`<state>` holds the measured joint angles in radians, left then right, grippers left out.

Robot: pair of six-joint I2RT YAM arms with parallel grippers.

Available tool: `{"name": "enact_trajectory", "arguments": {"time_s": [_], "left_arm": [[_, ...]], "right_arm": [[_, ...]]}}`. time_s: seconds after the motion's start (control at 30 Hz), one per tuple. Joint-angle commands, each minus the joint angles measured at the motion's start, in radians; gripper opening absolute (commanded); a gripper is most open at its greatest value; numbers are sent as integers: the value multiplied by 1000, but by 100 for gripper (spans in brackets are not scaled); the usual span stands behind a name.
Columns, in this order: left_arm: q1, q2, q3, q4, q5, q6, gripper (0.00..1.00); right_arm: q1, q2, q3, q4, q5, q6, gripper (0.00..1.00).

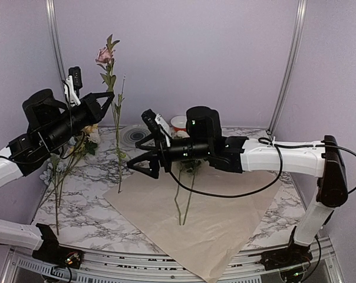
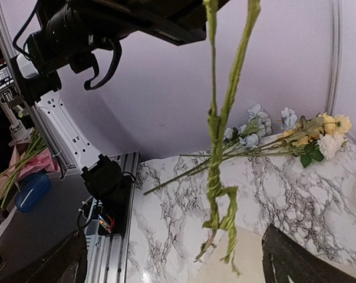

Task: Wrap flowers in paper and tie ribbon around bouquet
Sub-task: Pass from the left arm to the right

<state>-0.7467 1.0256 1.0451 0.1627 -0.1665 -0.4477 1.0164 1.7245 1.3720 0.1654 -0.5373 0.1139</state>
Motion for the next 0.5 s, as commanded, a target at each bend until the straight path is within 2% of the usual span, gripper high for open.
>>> {"name": "enact_trajectory", "arguments": {"time_s": [0.0, 0.17, 0.2, 0.23, 0.27, 0.37, 0.43, 0.47], "left_arm": [[-32, -18, -39, 203, 103, -70, 0], [-49, 21, -40, 252, 151, -133, 0], [-57, 24, -40, 257, 153, -138, 0], [-62, 26, -39, 260, 151, -137, 0], [-64, 28, -39, 262, 148, -135, 0], [-68, 36, -45, 268, 135, -137, 0], [-69, 45, -48, 271, 137, -144, 0], [-70, 47, -51, 274, 137, -145, 0]], "right_arm": [[-5, 69, 63, 254, -85, 140, 100], [-2, 130, 114, 246, 44, 177, 89], [-1, 133, 117, 247, 56, 176, 82], [-2, 133, 118, 255, 51, 176, 72], [-2, 134, 116, 268, 36, 181, 67], [-2, 141, 116, 306, -3, 203, 64], [-2, 146, 125, 302, -4, 207, 50], [-2, 146, 124, 300, -4, 207, 33]]}}
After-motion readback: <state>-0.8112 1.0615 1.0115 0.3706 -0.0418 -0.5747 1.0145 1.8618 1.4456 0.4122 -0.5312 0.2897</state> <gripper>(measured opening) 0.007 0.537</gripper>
